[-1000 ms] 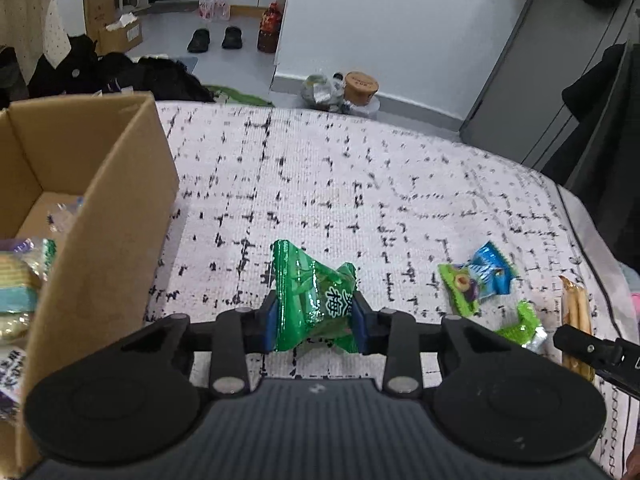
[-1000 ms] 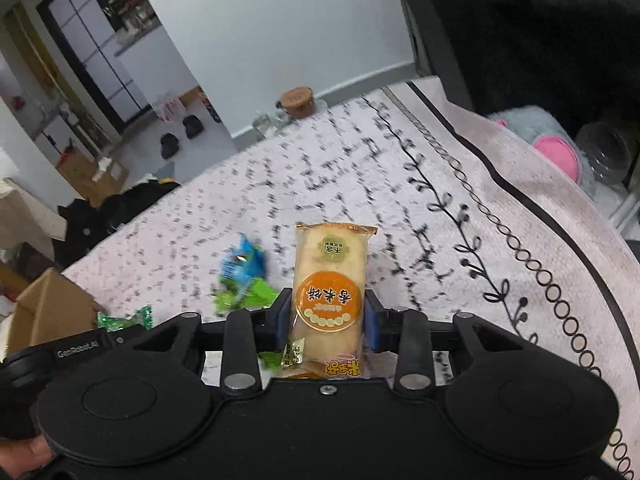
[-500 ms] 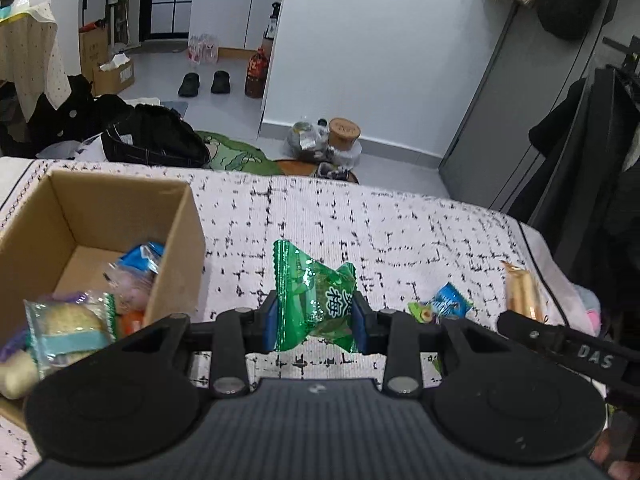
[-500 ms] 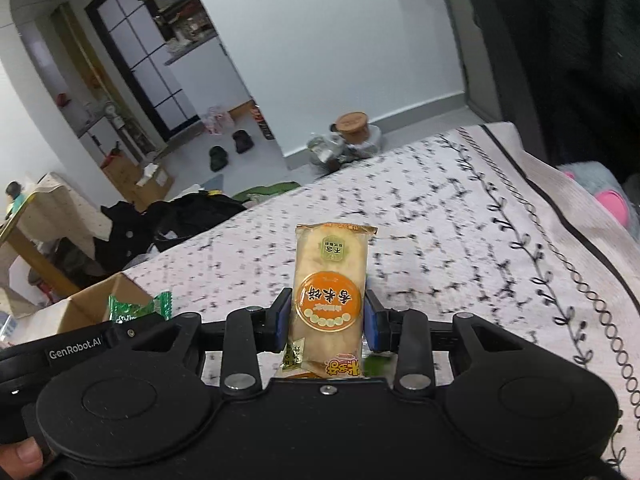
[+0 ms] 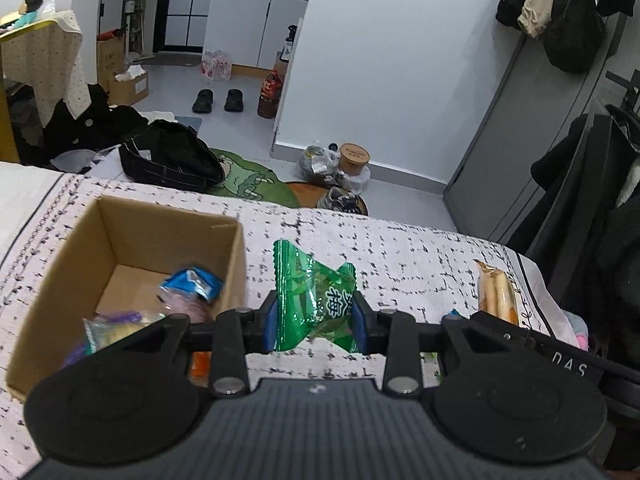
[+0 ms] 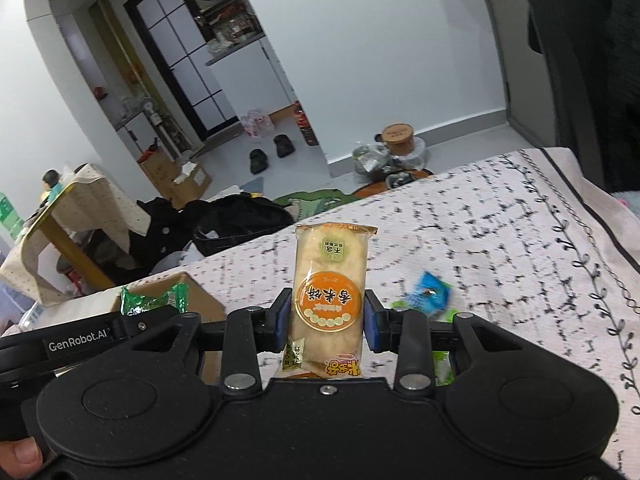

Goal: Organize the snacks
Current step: 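Carry the green packet and cake over the box and open both grippers, then withdraw both grippers from the box toward the last packets, then grasp the green-and-silver packet with the right gripper while the left grasps the blue packet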

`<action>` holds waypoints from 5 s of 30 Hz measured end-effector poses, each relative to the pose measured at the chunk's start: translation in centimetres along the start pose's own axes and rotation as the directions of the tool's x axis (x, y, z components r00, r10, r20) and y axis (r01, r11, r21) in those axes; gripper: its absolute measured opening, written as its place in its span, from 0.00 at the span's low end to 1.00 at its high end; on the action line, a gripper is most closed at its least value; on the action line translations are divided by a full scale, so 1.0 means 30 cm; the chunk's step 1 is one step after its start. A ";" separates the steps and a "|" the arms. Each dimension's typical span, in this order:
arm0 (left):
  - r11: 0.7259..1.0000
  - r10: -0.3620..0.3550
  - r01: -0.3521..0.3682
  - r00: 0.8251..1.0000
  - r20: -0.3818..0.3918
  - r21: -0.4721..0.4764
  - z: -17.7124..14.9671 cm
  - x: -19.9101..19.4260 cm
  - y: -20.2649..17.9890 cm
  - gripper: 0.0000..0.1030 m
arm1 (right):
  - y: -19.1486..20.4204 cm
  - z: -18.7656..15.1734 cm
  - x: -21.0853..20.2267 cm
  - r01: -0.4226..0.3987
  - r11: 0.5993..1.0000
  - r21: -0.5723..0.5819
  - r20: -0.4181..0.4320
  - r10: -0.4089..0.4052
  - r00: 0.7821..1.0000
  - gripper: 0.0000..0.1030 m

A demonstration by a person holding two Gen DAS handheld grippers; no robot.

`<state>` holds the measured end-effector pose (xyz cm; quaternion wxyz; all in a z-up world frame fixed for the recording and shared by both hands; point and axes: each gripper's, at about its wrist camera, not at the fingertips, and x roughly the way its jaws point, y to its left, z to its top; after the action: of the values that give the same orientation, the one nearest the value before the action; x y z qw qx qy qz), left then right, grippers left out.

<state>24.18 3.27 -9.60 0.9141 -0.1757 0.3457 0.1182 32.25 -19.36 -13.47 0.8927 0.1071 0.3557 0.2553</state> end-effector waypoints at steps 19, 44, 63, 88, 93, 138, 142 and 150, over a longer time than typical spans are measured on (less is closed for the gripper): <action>0.993 0.105 -0.102 0.993 0.047 -0.059 0.071 -0.105 0.221 0.34 | 0.261 -0.018 0.062 -0.128 0.978 -0.166 -0.038 0.124 0.992 0.34; 0.975 0.184 -0.187 0.982 -0.036 -0.120 0.052 -0.111 0.423 0.37 | 0.468 -0.043 0.140 -0.238 0.937 -0.254 -0.115 0.215 0.970 0.34; 0.961 0.235 -0.237 0.971 -0.030 -0.145 0.045 -0.202 0.481 0.69 | 0.537 -0.051 0.176 -0.335 0.905 -0.264 -0.170 0.298 0.939 0.53; 0.974 0.182 -0.179 0.983 0.007 -0.136 0.015 -0.194 0.303 1.00 | 0.230 -0.004 -0.032 -0.199 0.952 -0.233 -0.051 0.192 0.980 0.86; 0.981 0.150 -0.147 0.988 0.020 -0.126 0.009 -0.192 0.255 1.00 | 0.148 -0.018 -0.063 -0.170 0.965 -0.198 -0.057 0.161 0.985 0.86; 1.000 -0.017 0.017 0.998 -0.056 0.001 -0.118 -0.021 -0.121 1.00 | -0.266 -0.047 -0.170 0.006 0.996 -0.090 -0.037 -0.010 0.999 0.99; 0.999 -0.032 0.034 0.997 -0.068 0.021 -0.119 0.018 -0.153 0.99 | -0.283 -0.023 -0.142 0.009 0.993 -0.115 -0.054 -0.016 0.998 0.98; 0.998 -0.060 0.062 0.995 -0.082 0.030 -0.126 0.108 -0.199 0.97 | -0.338 -0.009 -0.050 0.019 0.996 -0.085 -0.105 -0.028 0.994 0.80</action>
<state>26.34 -3.39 -12.98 0.9053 -0.1760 0.3788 0.0775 34.98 -28.73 -16.59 0.8792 0.0517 0.3927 0.2647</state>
